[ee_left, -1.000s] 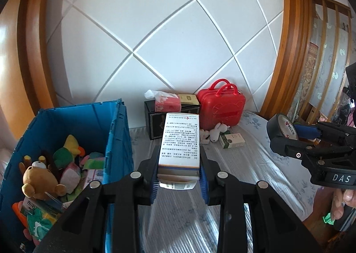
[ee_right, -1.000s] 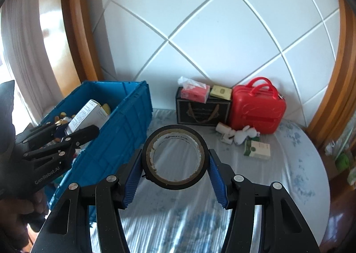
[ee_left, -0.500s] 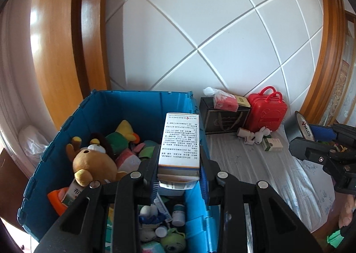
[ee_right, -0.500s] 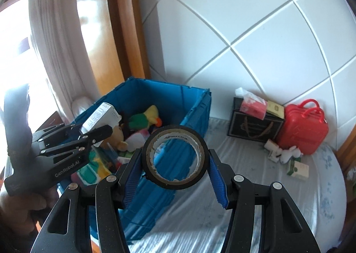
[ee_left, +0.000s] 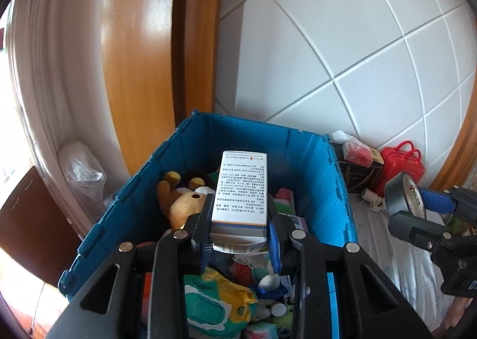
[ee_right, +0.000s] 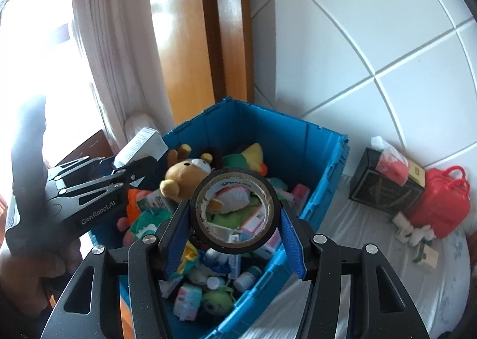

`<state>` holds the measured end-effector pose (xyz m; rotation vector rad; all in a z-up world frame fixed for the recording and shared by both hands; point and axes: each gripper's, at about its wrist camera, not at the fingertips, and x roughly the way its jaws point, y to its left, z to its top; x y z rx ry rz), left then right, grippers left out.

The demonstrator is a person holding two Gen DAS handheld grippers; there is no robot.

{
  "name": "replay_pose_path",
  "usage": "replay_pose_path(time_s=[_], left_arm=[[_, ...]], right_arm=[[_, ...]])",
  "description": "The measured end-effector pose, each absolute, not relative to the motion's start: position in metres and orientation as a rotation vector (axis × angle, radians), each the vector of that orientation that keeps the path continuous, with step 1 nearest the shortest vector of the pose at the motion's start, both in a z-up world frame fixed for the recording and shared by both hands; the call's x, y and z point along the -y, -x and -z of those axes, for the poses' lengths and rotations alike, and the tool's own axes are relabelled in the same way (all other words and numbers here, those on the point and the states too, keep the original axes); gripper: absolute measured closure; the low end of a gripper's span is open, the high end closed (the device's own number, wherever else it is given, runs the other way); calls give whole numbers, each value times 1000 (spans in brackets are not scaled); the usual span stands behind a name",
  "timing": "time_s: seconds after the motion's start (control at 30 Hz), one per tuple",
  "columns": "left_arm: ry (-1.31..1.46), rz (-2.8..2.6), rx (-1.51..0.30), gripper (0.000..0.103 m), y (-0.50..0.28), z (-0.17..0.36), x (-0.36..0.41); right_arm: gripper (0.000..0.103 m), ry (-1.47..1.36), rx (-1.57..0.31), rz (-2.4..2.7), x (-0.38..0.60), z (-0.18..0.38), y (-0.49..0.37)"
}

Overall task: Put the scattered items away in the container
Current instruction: 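Open both grippers to drop the white box and tape roll into the crate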

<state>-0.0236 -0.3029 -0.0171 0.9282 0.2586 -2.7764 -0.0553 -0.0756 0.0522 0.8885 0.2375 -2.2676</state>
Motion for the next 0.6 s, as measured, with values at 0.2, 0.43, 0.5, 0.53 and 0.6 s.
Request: replay_pose_path(time_s=[0.2, 0.43, 0.5, 0.53, 0.6], left_arm=[[-910, 2658, -325, 0, 14, 21, 320], [-899, 2669, -293, 0, 9, 19, 301], [-911, 2684, -273, 0, 10, 21, 292], [-920, 2690, -262, 0, 11, 22, 287], [-940, 2698, -258, 0, 14, 24, 279]], right_arm=[[0, -832, -308, 2247, 98, -50, 42], [0, -845, -285, 2296, 80, -50, 37], [0, -853, -270, 2319, 71, -49, 36], [0, -859, -263, 2329, 67, -49, 34], [0, -871, -253, 2351, 57, -49, 30]])
